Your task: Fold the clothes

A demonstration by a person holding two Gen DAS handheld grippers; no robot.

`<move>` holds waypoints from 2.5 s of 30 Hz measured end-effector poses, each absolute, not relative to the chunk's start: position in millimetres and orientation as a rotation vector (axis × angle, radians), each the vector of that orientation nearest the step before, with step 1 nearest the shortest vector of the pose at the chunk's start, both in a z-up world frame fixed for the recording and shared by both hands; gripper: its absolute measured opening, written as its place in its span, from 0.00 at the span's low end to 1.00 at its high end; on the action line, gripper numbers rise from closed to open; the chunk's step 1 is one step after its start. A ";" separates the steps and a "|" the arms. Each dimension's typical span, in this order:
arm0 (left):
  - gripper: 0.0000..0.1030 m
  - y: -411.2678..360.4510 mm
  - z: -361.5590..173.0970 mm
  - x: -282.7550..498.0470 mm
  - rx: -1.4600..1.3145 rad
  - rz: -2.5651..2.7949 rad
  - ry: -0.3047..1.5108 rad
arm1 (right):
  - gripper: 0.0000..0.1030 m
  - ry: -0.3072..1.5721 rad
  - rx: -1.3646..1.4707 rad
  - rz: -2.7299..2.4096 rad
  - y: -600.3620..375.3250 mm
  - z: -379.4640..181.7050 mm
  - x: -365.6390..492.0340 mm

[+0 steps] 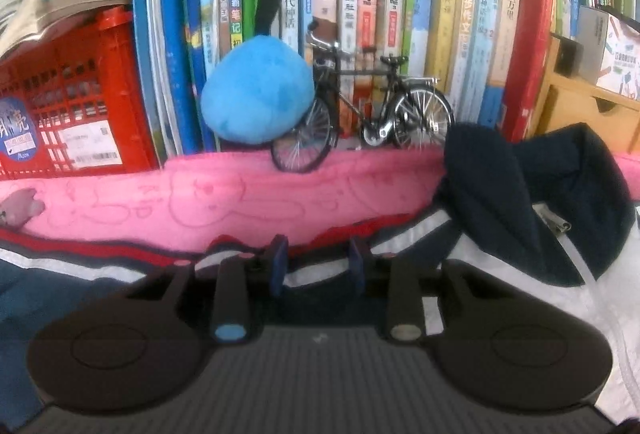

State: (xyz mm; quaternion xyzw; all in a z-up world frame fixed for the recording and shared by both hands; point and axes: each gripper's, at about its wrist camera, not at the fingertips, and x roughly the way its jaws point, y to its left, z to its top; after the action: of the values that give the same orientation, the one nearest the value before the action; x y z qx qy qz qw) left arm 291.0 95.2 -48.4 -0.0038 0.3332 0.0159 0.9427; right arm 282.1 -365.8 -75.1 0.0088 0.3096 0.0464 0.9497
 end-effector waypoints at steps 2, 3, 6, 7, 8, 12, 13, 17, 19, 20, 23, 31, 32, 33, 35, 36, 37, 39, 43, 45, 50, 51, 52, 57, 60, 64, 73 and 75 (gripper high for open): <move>0.32 94.8 -48.4 290.8 -0.008 0.031 0.679 | 0.85 0.695 -0.019 0.163 -359.3 -82.0 286.9; 0.32 94.8 -48.5 290.7 -0.006 0.031 0.678 | 0.84 0.699 -0.042 0.186 -353.2 -85.1 287.4; 0.32 94.5 -49.2 290.7 -0.003 0.033 0.678 | 0.27 0.666 -0.064 0.121 -342.3 -87.3 288.0; 0.32 94.8 -49.3 290.7 -0.005 0.032 0.677 | 0.09 0.661 -0.057 0.100 -340.5 -86.0 288.4; 0.32 95.0 -49.5 290.7 -0.006 0.032 0.677 | 0.08 0.658 -0.059 0.085 -340.1 -86.0 289.9; 0.32 94.5 -50.4 291.0 -0.004 0.034 0.677 | 0.01 0.651 -0.058 -0.028 -356.9 -88.5 302.2; 0.32 94.2 -50.6 291.0 -0.003 0.035 0.677 | 0.02 0.660 -0.092 -0.163 -366.0 -89.6 310.9; 0.32 97.8 -51.7 289.4 -0.024 0.019 0.670 | 0.08 0.676 0.038 -0.246 -410.4 -74.8 307.5; 0.31 102.4 -46.5 276.8 -0.062 0.004 0.650 | 0.16 0.637 0.120 -0.076 -405.2 -58.4 281.9; 0.30 102.1 -40.0 264.4 -0.075 -0.002 0.636 | 0.21 0.624 0.124 0.005 -395.5 -50.9 268.2; 0.32 88.7 -18.2 212.2 -0.069 -0.097 0.596 | 0.43 0.615 0.083 0.233 -352.2 -33.9 227.1; 0.41 60.6 -36.6 133.6 0.098 -0.135 0.672 | 0.64 0.759 -0.001 0.582 -254.9 -59.8 145.8; 0.41 65.9 -39.8 130.9 0.113 -0.106 0.661 | 0.64 0.770 -0.024 0.567 -253.4 -65.6 141.7; 0.41 72.1 -42.0 129.4 0.133 -0.068 0.653 | 0.64 0.765 -0.051 0.538 -257.5 -68.2 137.0; 0.41 88.2 -44.2 130.2 0.160 0.034 0.652 | 0.66 0.738 -0.107 0.465 -271.4 -70.0 126.9; 0.41 96.4 -44.3 129.5 0.157 0.073 0.655 | 0.67 0.728 -0.131 0.405 -281.9 -72.4 124.1; 0.41 102.6 -43.0 126.5 0.154 0.101 0.656 | 0.77 0.718 -0.152 0.334 -294.1 -75.5 122.5; 0.39 108.5 -36.2 113.4 0.144 0.137 0.645 | 0.78 0.680 -0.246 0.039 -310.6 -75.8 114.2; 0.39 94.1 -8.0 54.3 0.042 0.044 0.552 | 0.74 0.500 -0.342 -0.175 -315.3 -60.2 59.5; 0.43 76.8 3.2 15.5 0.006 -0.017 0.501 | 0.76 0.437 -0.256 -0.095 -314.8 -48.9 19.2; 0.45 31.4 -6.7 -71.1 -0.065 -0.118 0.385 | 0.86 0.339 -0.030 0.125 -309.5 -46.3 -75.0; 0.47 24.4 -13.1 -84.9 -0.044 -0.128 0.336 | 0.86 0.333 0.015 0.156 -305.7 -52.3 -90.0; 0.47 16.9 -19.0 -94.4 -0.007 -0.132 0.306 | 0.86 0.327 0.059 0.187 -302.0 -58.3 -105.0; 0.49 1.4 -42.9 -102.1 0.130 -0.117 0.349 | 0.86 0.303 0.022 0.274 -261.7 -98.7 -143.2; 0.50 16.6 -58.5 -100.4 0.171 -0.021 0.371 | 0.86 0.257 -0.088 0.285 -253.2 -110.9 -152.0; 0.60 48.5 -59.0 -102.4 0.176 0.118 0.389 | 0.88 0.251 -0.078 0.164 -291.6 -121.0 -148.7; 0.54 92.6 6.0 -53.0 -0.027 0.129 0.445 | 0.86 0.301 0.276 -0.166 -454.1 -59.3 -113.2; 0.54 81.9 5.0 -38.6 -0.082 0.077 0.467 | 0.86 0.297 0.413 -0.242 -501.3 -52.0 -88.2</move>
State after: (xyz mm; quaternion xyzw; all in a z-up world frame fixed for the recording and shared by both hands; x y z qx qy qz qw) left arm -38.6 81.9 5.0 -0.0406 0.2315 0.0379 0.9713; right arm -88.2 -501.3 -52.0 0.2039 0.1467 -0.1192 0.9606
